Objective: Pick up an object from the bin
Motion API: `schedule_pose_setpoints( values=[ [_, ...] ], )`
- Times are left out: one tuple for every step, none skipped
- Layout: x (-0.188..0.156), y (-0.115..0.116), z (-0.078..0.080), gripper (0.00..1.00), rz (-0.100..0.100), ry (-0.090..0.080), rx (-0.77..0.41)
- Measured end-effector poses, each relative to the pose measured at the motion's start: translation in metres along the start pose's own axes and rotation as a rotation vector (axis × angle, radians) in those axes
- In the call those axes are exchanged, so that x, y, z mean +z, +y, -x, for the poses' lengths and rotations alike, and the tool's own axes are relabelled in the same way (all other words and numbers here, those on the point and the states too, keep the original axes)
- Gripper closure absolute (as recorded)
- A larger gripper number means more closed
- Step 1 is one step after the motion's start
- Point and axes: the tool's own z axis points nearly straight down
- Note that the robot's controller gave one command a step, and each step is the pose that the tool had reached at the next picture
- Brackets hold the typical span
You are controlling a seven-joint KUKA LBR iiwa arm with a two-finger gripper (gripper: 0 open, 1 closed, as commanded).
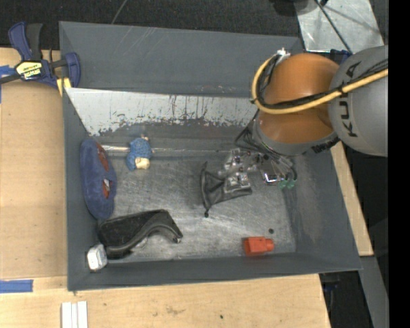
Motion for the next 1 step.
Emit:
schedule_pose_setpoints(
  values=[
    [-0.0361, -0.0004, 0.0021, 1.00, 0.000, -0.001, 0.001]
  ],
)
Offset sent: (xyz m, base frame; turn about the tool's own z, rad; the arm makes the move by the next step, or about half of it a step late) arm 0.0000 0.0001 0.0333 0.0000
